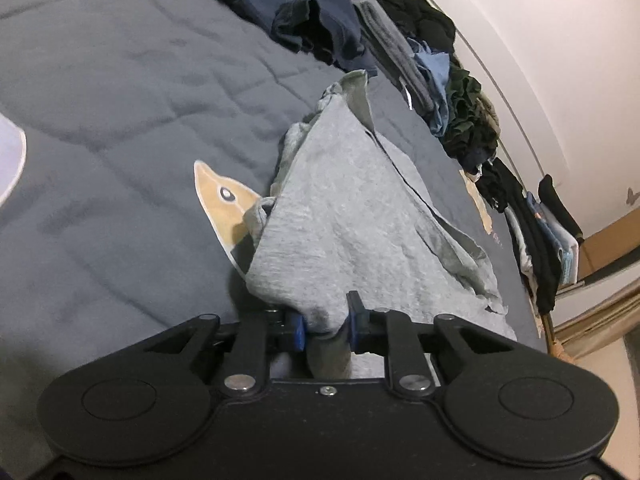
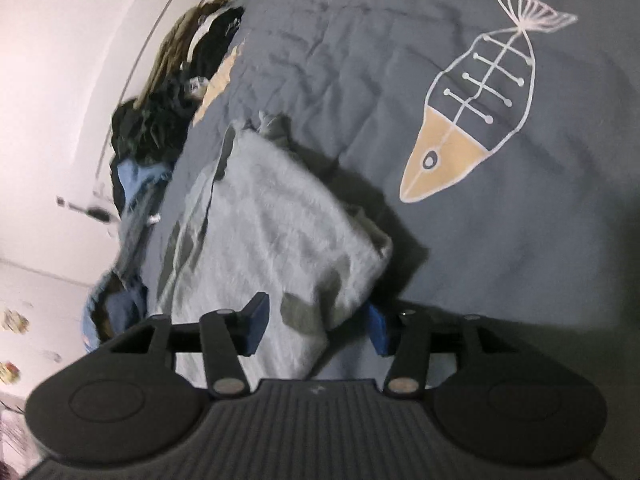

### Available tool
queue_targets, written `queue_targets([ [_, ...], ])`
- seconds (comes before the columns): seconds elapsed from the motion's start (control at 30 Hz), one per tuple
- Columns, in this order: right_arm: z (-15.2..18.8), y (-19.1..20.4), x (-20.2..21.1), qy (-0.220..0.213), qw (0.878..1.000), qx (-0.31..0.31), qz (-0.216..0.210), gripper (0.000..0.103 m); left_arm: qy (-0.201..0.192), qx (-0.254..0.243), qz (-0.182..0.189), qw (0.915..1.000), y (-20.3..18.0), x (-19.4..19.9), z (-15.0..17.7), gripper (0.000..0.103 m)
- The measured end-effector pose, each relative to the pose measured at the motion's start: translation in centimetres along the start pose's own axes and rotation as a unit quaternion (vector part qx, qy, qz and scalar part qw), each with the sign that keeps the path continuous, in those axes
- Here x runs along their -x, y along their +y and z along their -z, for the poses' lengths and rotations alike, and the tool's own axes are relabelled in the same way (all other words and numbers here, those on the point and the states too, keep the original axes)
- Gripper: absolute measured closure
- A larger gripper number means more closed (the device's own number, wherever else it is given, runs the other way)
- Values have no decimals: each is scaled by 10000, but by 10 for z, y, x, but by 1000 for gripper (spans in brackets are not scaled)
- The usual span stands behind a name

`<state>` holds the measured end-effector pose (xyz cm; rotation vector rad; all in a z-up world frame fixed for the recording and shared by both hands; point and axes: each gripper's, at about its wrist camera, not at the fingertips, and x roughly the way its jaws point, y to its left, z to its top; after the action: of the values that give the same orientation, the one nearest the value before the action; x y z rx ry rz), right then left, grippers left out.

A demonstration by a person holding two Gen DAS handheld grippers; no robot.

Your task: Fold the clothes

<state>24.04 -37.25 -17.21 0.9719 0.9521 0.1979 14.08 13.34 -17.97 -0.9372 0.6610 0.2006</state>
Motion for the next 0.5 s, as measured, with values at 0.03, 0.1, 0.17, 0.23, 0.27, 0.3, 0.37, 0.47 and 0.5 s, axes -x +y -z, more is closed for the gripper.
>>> queue_targets([
  [0.03, -1, 0, -1, 25, 10000, -7, -39, 52, -4, -23, 14, 10000, -1, 1, 2, 83],
  [0.1, -2, 3, -3, 101, 9999, 67, -94, 52, 14, -82, 1, 10000, -5, -2, 3, 83],
  [0.17, 0, 6, -2, 75, 9997, 160, -159, 52, 14, -40, -38, 10000, -5, -6, 3, 83],
  [0.23, 1, 6, -3, 19, 9996, 208, -204, 57, -22, -54, -78, 10000, -6, -9, 3, 83],
  [0.27, 2, 7, -4, 16, 9995, 241, -210, 70, -38, -54, -101, 9999, -6, -10, 2, 83],
  [0.3, 3, 7, -5, 22, 9994, 278, -212, 82, -56, -50, -108, 9999, -7, -10, 2, 83],
  [0.37, 6, 9, -6, 12, 9992, 324, -230, 98, -88, -58, -139, 9998, -8, -9, 2, 89],
  [0.47, 9, 13, 0, -111, 9989, 345, -298, 99, -63, -70, -178, 9998, -8, -5, -2, 94],
  [0.5, 9, 15, 2, -150, 9987, 354, -324, 99, -56, -64, -167, 9998, -8, -2, -4, 95],
])
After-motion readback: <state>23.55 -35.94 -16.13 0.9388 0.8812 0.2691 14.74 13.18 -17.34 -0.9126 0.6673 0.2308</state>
